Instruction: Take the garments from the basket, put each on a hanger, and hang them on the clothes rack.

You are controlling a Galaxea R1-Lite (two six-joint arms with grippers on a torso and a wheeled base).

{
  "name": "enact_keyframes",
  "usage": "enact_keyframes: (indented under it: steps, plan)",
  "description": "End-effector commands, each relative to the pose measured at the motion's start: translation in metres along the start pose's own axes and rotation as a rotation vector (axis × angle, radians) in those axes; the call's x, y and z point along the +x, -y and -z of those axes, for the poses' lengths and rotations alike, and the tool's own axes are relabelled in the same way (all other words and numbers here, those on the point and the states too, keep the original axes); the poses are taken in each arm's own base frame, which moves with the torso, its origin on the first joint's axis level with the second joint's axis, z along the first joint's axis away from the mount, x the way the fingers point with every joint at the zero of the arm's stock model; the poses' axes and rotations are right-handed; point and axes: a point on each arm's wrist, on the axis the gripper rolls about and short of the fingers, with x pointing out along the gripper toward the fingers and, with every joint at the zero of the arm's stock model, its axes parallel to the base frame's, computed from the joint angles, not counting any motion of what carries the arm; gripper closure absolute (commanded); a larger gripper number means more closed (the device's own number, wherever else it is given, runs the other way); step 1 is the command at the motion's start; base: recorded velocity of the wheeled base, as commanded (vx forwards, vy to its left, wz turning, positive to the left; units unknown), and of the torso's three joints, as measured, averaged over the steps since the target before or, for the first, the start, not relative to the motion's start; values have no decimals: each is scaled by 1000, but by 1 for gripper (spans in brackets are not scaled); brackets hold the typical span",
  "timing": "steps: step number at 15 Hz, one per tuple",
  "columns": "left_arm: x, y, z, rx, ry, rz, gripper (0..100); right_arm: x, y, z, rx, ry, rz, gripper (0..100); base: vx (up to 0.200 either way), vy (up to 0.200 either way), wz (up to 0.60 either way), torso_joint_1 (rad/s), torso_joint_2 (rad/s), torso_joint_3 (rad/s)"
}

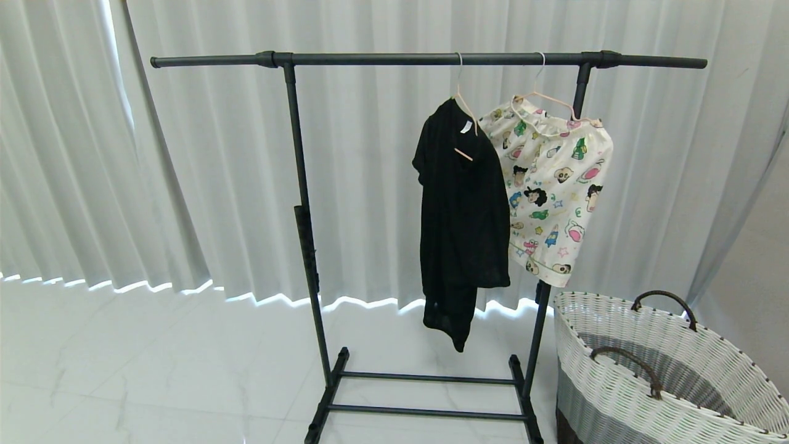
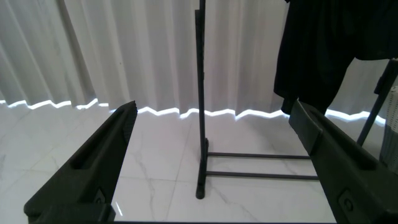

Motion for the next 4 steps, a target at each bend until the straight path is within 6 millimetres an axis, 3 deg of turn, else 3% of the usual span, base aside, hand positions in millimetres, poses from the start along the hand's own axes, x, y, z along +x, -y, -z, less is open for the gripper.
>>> enact_keyframes:
  steps: [1,4]
  plan:
    - [0,0,0,1,-1,0,0,0,0,0,0,1,-1,0,0,0,0,0,0,0]
    - [0,0,0,1,-1,0,0,0,0,0,3,1,1,0,0,0,0,0,0,0]
